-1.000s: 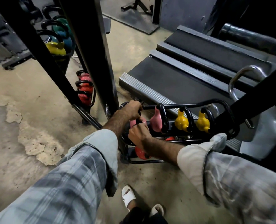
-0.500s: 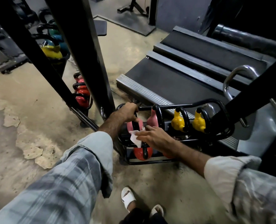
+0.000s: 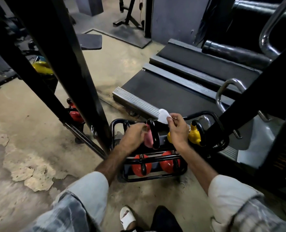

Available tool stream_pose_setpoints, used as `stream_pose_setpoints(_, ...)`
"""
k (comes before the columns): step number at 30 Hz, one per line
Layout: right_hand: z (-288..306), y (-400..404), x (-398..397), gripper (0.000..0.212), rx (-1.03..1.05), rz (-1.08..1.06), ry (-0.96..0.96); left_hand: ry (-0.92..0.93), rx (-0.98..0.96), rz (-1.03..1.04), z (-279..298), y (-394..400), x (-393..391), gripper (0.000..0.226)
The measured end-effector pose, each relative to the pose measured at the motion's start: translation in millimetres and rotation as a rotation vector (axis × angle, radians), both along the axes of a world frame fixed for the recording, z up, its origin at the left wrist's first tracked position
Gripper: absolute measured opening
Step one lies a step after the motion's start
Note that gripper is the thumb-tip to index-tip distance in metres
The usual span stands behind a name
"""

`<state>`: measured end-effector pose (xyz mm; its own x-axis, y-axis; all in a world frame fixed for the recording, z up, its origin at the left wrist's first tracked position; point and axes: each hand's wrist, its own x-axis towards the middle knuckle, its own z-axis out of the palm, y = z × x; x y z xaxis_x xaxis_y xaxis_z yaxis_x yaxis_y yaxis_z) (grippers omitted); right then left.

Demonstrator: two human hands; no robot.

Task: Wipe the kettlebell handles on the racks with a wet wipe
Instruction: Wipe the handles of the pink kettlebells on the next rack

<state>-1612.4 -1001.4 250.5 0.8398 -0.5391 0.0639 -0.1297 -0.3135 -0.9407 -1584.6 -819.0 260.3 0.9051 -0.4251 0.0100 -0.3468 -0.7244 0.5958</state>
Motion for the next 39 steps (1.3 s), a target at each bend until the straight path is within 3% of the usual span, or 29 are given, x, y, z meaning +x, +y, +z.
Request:
stream_pose_setpoints(3,-7,-5,28,0.017,-0.225,0.237,-0.021,0.040,0.028,-0.062,-14,-24,-16,0.040)
stream_pose_setpoints(6,-25,-9,37,0.027,-0.335,0.562,0.086,0.080,0.079,-0.024,-27,-33,-23,0.062)
stream_pose_setpoints(14,-30,-21,65,0.028,-0.345,0.875,0.118,0.060,0.028,0.154,-26,-47,-21,0.054)
stream_pose_setpoints(20,-32,-19,100,0.029,-0.375,0.868,0.305,0.085,-0.016,0.202,-21,-65,-12,0.057)
stream_pose_setpoints(26,-42,-45,78,0.025,-0.286,0.956,0.027,0.105,-0.012,0.178,-18,-72,-8,0.049)
stream_pose_setpoints(34,-34,-34,105,0.029,-0.347,0.904,0.288,0.158,0.092,0.204,-19,-73,-8,0.069)
stream_pose_setpoints(36,-35,-34,95,0.026,-0.369,0.904,0.223,0.150,0.102,0.214,-20,-70,-10,0.068)
stream_pose_setpoints(39,-44,-38,76,0.019,-0.455,0.822,-0.028,0.122,0.079,0.208,-21,-65,-12,0.055)
